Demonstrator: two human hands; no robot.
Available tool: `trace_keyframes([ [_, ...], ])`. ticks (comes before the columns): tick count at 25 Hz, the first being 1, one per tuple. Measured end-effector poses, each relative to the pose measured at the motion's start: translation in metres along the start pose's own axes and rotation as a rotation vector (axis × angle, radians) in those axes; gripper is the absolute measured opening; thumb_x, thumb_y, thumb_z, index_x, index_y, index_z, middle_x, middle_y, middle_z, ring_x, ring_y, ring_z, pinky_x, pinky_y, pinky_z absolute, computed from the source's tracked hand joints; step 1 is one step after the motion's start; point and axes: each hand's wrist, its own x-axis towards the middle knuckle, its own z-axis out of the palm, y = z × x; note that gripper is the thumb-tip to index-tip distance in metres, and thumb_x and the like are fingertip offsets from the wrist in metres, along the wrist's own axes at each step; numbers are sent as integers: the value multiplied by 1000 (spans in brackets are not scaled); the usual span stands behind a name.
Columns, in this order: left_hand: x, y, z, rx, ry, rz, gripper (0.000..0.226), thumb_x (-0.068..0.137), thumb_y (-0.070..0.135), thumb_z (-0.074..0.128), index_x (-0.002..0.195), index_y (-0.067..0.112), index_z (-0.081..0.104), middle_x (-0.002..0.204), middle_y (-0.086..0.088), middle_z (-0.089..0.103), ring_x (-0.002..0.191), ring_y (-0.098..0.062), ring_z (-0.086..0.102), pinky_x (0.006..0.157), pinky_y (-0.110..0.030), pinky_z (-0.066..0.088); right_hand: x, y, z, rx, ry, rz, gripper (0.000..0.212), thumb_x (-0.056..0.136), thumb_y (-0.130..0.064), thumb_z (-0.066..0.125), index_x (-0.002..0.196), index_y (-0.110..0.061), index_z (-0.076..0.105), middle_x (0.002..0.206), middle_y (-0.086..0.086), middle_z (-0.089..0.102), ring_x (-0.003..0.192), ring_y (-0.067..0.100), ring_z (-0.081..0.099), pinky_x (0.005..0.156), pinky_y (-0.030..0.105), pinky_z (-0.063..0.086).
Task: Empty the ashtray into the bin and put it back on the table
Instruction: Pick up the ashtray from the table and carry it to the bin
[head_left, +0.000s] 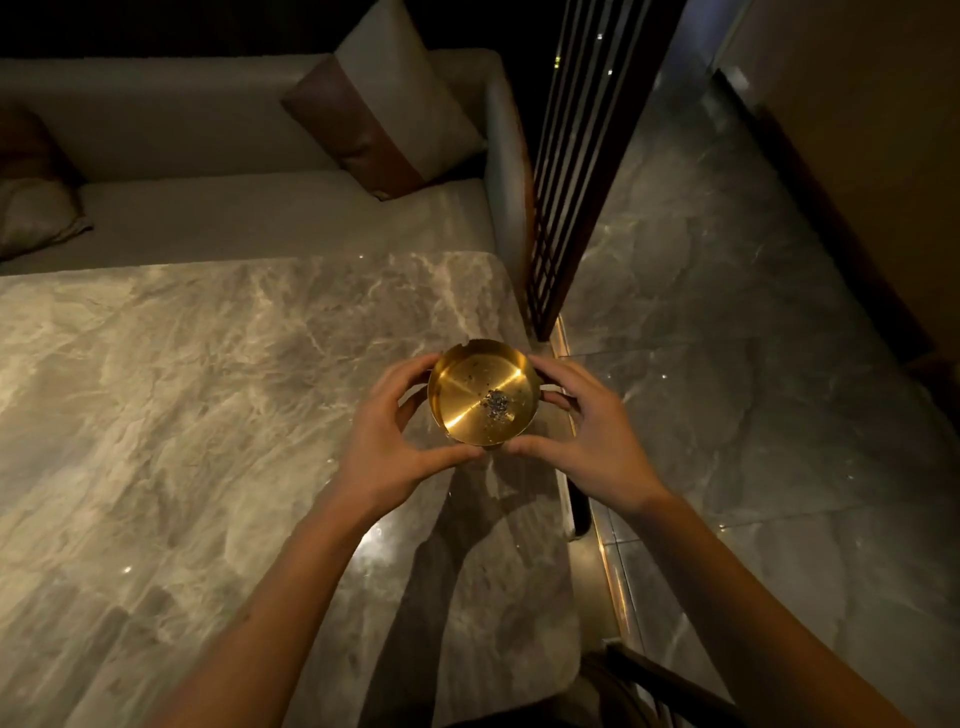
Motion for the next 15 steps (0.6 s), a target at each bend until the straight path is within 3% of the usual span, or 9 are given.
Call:
trace_keyframes([
  [4, 7, -1, 15, -29, -77, 30, 95, 51, 26, 91, 136, 12, 50, 133, 1, 54, 125, -1, 52, 107, -22, 43, -14, 7, -8, -11, 68, 30, 85, 61, -22, 90, 133, -33, 47, 130, -15, 53, 124, 5, 53, 106, 26, 44],
  [9, 10, -11, 32, -45, -193, 41, 98, 51, 34, 92, 137, 17, 48, 136, 3, 52, 127, -3, 50, 108, -24, 42, -39, 14, -14, -67, 163, 134, 87, 62, -22, 90, 138, -18, 50, 135, 0, 55, 124, 10, 54, 107, 37, 46],
  [15, 8, -7, 72, -57, -265, 12, 96, 52, 36, 88, 138, 17, 48, 133, 9, 52, 125, 3, 49, 108, -20, 41, -65, 29, -42, -122, 190, 152, 86, 63, -21, 88, 138, -12, 48, 132, 4, 56, 123, 13, 55, 105, 36, 47],
])
